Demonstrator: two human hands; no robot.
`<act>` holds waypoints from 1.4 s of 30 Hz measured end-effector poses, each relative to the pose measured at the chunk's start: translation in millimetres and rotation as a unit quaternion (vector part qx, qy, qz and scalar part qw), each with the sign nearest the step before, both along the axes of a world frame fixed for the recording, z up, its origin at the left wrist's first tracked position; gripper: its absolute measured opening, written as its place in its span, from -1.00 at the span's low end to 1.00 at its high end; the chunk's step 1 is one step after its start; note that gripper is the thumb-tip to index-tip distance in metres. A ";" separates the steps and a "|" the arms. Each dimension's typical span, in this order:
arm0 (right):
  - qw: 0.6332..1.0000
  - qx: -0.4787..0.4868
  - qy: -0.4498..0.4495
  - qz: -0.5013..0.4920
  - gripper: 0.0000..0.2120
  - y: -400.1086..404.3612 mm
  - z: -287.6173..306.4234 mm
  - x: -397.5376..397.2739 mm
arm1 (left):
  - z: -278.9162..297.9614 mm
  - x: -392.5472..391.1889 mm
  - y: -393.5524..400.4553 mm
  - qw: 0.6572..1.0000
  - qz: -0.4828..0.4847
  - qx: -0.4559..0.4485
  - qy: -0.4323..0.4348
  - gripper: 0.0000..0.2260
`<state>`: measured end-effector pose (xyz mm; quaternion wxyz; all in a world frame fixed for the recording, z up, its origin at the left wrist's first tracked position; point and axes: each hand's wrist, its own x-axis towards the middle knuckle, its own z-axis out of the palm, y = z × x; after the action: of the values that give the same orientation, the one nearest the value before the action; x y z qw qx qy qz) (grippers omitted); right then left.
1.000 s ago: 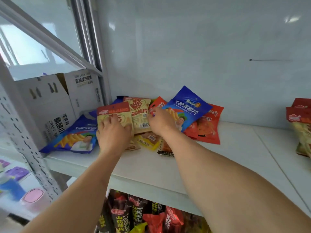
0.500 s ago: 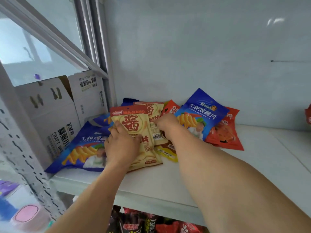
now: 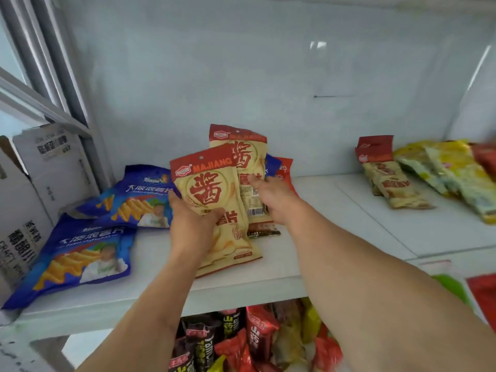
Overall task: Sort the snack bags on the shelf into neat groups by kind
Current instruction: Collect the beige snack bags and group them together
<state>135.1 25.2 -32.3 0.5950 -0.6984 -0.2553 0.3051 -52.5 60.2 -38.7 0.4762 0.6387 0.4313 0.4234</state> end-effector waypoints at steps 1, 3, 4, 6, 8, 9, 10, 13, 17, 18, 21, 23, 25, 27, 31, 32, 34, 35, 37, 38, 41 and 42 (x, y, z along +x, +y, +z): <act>1.000 0.005 0.003 -0.023 -0.47 -15.5 6.2 0.1 | -1.5 6.9 -7.0 1.000 -0.014 -0.009 -0.003 -0.11; 0.998 0.009 0.003 -0.056 -0.60 -45.4 15.0 6.1 | -4.6 23.0 -20.8 0.999 -0.044 -0.006 0.000 -0.30; 0.998 0.007 0.002 -0.068 -0.64 -58.8 15.0 14.6 | -6.7 32.3 -27.5 0.998 -0.058 -0.004 0.001 -0.36; 0.996 0.003 -0.004 -0.090 -0.72 -85.9 14.6 32.4 | -9.3 53.6 -43.2 0.996 -0.086 -0.010 0.001 -0.41; 0.993 -0.006 -0.018 -0.118 -0.74 -113.7 11.8 54.1 | -10.9 77.1 -63.1 0.993 -0.114 -0.019 0.004 -0.35; 0.992 -0.009 -0.025 -0.127 -0.76 -127.5 10.5 64.6 | -11.6 88.5 -73.3 0.992 -0.126 -0.022 0.003 -0.32; 0.990 -0.011 -0.032 -0.134 -0.77 -141.1 8.8 76.8 | -12.0 100.6 -85.0 0.990 -0.136 -0.022 0.001 -0.31; 0.988 -0.020 -0.049 -0.146 -0.78 -181.5 5.1 114.8 | -15.3 137.0 -118.8 0.989 -0.148 -0.027 -0.005 -0.41; 0.986 -0.014 -0.042 -0.159 -0.55 -224.8 0.3 167.3 | -17.8 184.7 -162.0 0.983 -0.175 -0.048 -0.015 -0.37; 0.986 -0.010 -0.043 -0.159 -0.49 -231.3 -3.0 180.3 | -17.2 194.0 -169.3 0.983 -0.176 -0.053 -0.017 -0.38; 0.985 -0.003 -0.052 -0.165 -0.50 -250.3 -12.2 218.2 | -13.6 224.0 -191.5 0.983 -0.174 -0.055 -0.023 -0.45; 0.983 -0.006 -0.065 -0.174 -0.59 -262.8 -11.2 236.6 | -11.9 242.9 -203.6 0.983 -0.172 -0.061 -0.024 -0.46; 0.981 -0.004 -0.075 -0.178 -0.71 -273.7 -7.2 250.6 | -11.6 259.0 -211.6 0.982 -0.174 -0.064 -0.021 -0.46; 0.981 0.000 -0.083 -0.177 -0.78 -280.6 -7.0 267.6 | -10.9 273.8 -216.4 0.982 -0.175 -0.063 -0.020 -0.45; 0.979 -0.005 -0.094 -0.184 -0.82 -286.9 -7.6 293.8 | -11.3 302.7 -219.8 0.979 -0.193 -0.055 -0.015 -0.46; 0.978 -0.008 -0.095 -0.187 -0.82 -288.2 -9.0 299.7 | -11.5 308.8 -220.5 0.978 -0.199 -0.053 -0.013 -0.46; 0.976 -0.017 -0.103 -0.189 -0.80 -290.6 -9.8 310.8 | -13.4 319.7 -222.1 0.978 -0.204 -0.050 -0.012 -0.45; 0.976 -0.020 -0.102 -0.190 -0.78 -292.0 -9.8 315.3 | -13.6 324.4 -223.6 0.978 -0.204 -0.047 -0.009 -0.45; 0.977 -0.028 -0.094 -0.187 -0.78 -293.5 -11.2 324.2 | -14.0 333.6 -226.3 0.978 -0.203 -0.045 -0.003 -0.45; 0.978 -0.034 -0.092 -0.184 -0.78 -293.1 -13.0 329.7 | -14.3 338.1 -227.7 0.978 -0.202 -0.047 0.000 -0.45; 0.980 -0.039 -0.087 -0.175 -0.75 -289.9 -16.7 343.6 | -15.7 353.1 -230.4 0.980 -0.193 -0.043 0.013 -0.48; 0.981 -0.037 -0.080 -0.170 -0.76 -288.2 -18.8 349.6 | -15.7 358.1 -231.9 0.981 -0.188 -0.038 0.017 -0.49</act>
<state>484.7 -263.0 -51.1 0.5892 -0.7756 -0.1682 0.1518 305.6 -171.7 -54.4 0.5634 0.6972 0.3277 0.2986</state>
